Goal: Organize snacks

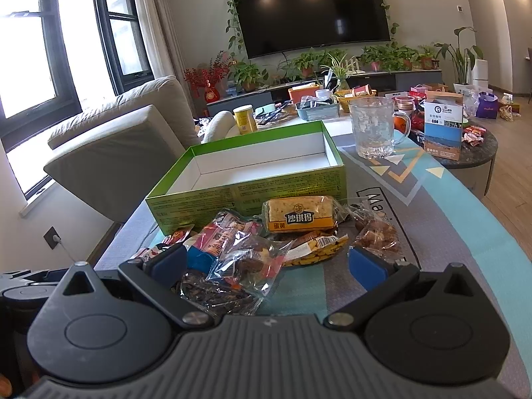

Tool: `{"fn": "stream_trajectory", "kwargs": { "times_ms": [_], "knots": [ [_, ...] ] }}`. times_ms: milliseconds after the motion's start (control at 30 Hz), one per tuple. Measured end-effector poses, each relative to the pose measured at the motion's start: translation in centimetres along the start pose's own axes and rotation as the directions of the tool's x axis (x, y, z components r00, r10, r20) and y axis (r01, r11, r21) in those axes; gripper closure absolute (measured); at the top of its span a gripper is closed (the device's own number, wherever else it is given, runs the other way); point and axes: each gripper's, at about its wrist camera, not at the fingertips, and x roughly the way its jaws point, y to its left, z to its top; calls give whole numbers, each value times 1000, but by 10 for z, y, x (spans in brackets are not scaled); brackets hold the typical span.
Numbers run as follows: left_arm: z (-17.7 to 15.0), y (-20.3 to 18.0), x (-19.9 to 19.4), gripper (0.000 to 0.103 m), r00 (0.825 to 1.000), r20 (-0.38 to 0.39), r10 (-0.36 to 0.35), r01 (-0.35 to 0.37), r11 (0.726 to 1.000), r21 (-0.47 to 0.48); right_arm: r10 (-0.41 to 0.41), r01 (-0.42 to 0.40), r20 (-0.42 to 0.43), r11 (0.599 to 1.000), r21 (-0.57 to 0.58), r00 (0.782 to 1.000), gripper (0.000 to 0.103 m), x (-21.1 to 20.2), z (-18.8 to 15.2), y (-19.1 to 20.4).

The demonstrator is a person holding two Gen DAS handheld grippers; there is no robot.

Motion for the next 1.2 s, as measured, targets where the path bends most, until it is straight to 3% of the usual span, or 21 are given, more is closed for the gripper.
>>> {"fn": "stream_trajectory", "kwargs": {
  "times_ms": [900,1100,1200],
  "knots": [
    [-3,-2,-2,24,1000,0,3,-3,1000,-3,-24,24,2,1000,10,1000,57,-1,-5,-2],
    [-3,-2,-2,24,1000,0,3,-3,1000,-3,-113,113,24,993,-36,993,57,-1,-5,7],
    [-3,-2,-2,24,1000,-1,4,-4,1000,-1,-102,102,15,994,-38,995,57,-1,-5,6]
  ]
}}
